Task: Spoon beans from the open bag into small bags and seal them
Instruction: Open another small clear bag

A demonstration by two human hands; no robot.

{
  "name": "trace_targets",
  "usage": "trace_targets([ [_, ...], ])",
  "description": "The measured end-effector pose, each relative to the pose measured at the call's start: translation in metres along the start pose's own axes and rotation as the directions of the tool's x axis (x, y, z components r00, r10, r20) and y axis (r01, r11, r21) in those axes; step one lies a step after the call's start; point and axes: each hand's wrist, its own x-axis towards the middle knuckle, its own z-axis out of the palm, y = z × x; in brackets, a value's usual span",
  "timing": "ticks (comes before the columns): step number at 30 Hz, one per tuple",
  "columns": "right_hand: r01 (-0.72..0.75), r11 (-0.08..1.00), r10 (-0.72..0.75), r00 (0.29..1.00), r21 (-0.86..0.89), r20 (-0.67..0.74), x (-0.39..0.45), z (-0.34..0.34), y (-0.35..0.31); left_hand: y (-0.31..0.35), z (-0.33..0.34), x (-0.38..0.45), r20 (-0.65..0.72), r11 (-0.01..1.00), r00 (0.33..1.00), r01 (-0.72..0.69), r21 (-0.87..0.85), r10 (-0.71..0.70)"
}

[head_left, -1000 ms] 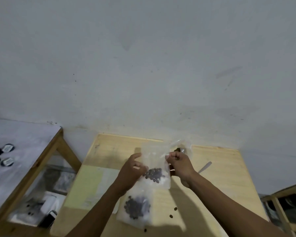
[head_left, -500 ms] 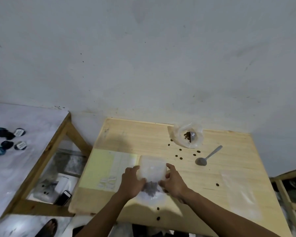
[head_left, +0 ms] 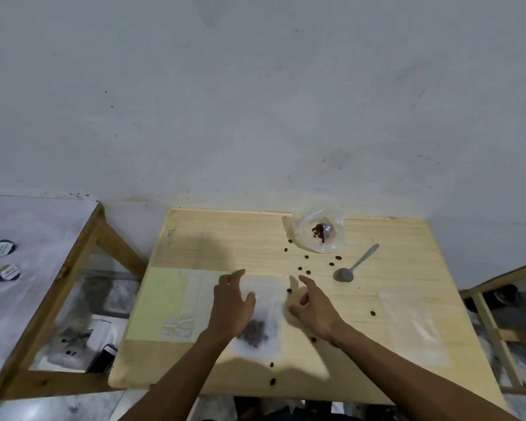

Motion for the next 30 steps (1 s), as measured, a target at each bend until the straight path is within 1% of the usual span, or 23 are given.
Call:
trace_targets([
  [2,-0.019,1.0,0.019,0.998,-0.011,-0.059,-0.001,-0.026,0.01,0.024,0.009,0.008,-0.011,0.994,0.997,-0.083,-0.075,0.083],
  [3,-0.033,0.999,0.032,0.995,-0.011,-0.092,-0.002,-0.039,0.018,0.038,0.016,0.012,0.011,0.989,0.994,-0.11,-0.1,0.112],
  [6,-0.098,0.995,0.096,0.976,-0.004,-0.198,-0.008,-0.084,0.046,0.084,0.047,0.02,0.116,0.97,0.983,-0.112,-0.215,0.139],
  [8,-0.162,0.987,0.155,0.952,-0.004,-0.266,-0.015,-0.113,0.068,0.114,0.073,0.019,0.236,0.967,0.965,-0.053,-0.249,0.114],
  [9,-0.194,0.981,0.184,0.938,-0.006,-0.293,-0.018,-0.126,0.08,0.128,0.088,0.016,0.312,0.965,0.945,-0.007,-0.262,0.092],
  [12,-0.288,0.958,0.274,0.895,0.015,-0.351,-0.029,-0.157,0.118,0.161,0.129,0.002,0.527,0.938,0.849,0.151,-0.311,0.038],
  [15,-0.412,0.911,0.389,0.849,0.011,-0.358,-0.034,-0.172,0.156,0.185,0.161,-0.009,0.666,0.9,0.744,0.322,-0.293,-0.049],
  [18,-0.516,0.855,0.476,0.817,-0.047,-0.327,-0.041,-0.172,0.174,0.197,0.187,-0.016,0.696,0.891,0.705,0.394,-0.226,-0.136],
  [21,-0.522,0.853,0.496,0.817,-0.012,-0.296,-0.045,-0.166,0.176,0.197,0.21,-0.026,0.689,0.911,0.704,0.379,-0.164,-0.169],
  [23,-0.501,0.863,0.498,0.82,0.068,-0.281,-0.044,-0.162,0.182,0.195,0.218,-0.03,0.665,0.925,0.725,0.354,-0.136,-0.179],
  [26,-0.412,0.875,0.474,0.834,0.252,-0.282,-0.043,-0.161,0.186,0.194,0.221,-0.034,0.638,0.903,0.744,0.393,-0.174,-0.201],
  [28,-0.327,0.859,0.439,0.866,0.395,-0.238,-0.046,-0.165,0.18,0.193,0.223,-0.033,0.635,0.875,0.743,0.433,-0.218,-0.209],
  [30,-0.237,0.819,0.382,0.904,0.522,-0.19,-0.05,-0.172,0.17,0.194,0.222,-0.03,0.596,0.841,0.776,0.452,-0.298,-0.206],
])
